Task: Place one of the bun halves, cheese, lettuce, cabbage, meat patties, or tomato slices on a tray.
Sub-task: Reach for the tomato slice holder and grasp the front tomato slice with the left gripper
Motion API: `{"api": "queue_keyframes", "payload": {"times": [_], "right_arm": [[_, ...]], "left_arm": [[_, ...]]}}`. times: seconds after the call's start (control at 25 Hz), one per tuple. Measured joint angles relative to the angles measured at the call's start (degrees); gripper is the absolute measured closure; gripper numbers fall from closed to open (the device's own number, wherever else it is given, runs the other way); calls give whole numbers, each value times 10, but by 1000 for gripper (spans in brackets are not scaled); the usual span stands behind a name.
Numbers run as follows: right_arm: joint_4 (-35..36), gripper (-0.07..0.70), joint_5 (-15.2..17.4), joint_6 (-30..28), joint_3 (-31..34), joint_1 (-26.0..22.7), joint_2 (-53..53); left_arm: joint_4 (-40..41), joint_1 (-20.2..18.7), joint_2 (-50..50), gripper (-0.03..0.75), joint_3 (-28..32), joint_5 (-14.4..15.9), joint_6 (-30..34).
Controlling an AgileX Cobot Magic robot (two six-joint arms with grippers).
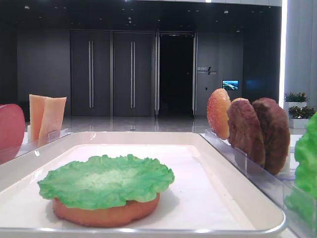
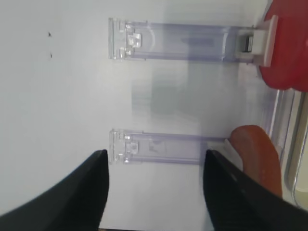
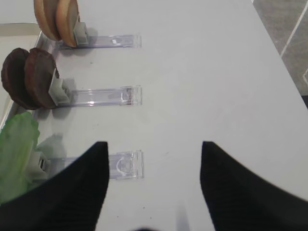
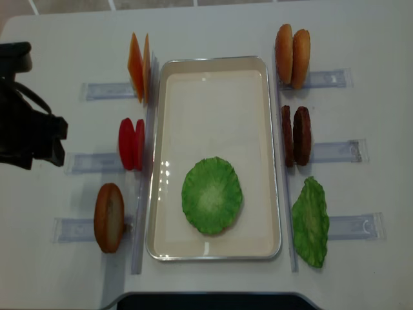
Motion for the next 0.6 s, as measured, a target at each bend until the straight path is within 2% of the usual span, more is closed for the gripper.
{"api": "queue_keyframes", "payload": {"times": [0.32, 0.6], "right_arm": [[0, 202, 0, 0, 0, 0, 0], [0, 203, 0, 0, 0, 0, 0]], "left_arm": [[-2, 0, 71, 244, -57, 1, 0], [-4, 0, 108, 244, -72, -16, 0]]}}
